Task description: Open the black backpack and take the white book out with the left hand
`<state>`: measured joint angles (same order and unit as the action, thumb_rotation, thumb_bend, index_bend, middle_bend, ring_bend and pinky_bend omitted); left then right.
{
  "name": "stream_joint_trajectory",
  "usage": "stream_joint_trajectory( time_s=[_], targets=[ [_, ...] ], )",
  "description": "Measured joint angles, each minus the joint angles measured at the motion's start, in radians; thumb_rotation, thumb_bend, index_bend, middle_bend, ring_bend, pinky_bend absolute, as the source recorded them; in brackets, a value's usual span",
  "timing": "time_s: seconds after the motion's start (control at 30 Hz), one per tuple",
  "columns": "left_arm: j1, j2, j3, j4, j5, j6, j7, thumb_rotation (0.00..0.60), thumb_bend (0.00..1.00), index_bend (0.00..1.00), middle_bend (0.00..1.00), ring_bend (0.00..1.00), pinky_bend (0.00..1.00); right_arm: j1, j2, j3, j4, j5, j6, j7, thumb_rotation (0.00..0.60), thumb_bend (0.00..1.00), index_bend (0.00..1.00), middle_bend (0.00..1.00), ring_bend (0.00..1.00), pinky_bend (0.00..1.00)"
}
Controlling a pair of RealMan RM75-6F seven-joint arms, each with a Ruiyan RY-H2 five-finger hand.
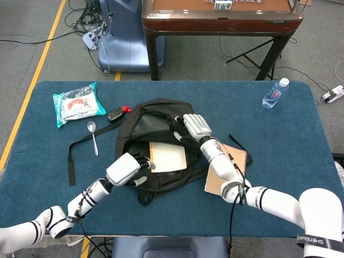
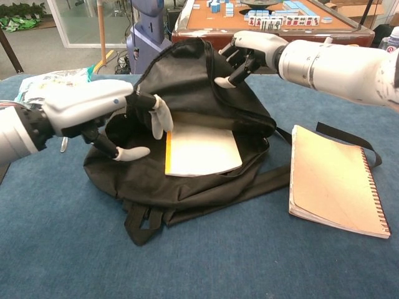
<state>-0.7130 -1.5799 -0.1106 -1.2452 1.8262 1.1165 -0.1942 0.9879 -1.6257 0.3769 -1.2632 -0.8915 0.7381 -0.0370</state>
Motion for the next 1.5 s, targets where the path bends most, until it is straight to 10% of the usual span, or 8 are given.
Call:
stream_joint_trajectory(
  time_s=[0.53,1.5],
  targets=[
    [-0.112,-0.246,0.082,0.469,0.026,0.017,0.023,0.6,0.26,0.32,0.41,0.36,0.36,-0.02,0.026,-0.03,-0.04,0.003,-0.008,0.014,0.6,0.47,0.67,0.57,0.43,0.39],
    [-0.143,-0.379,0.119,0.658,-0.092,0.026,-0.028,0.6,0.24,0.33,0.4,0.35,0.36,-0.017,0.011,-0.042,-0.01,0.013,-0.022,0.031,0.6,0.46,0.67,0.57,0.43,0.39]
  ],
)
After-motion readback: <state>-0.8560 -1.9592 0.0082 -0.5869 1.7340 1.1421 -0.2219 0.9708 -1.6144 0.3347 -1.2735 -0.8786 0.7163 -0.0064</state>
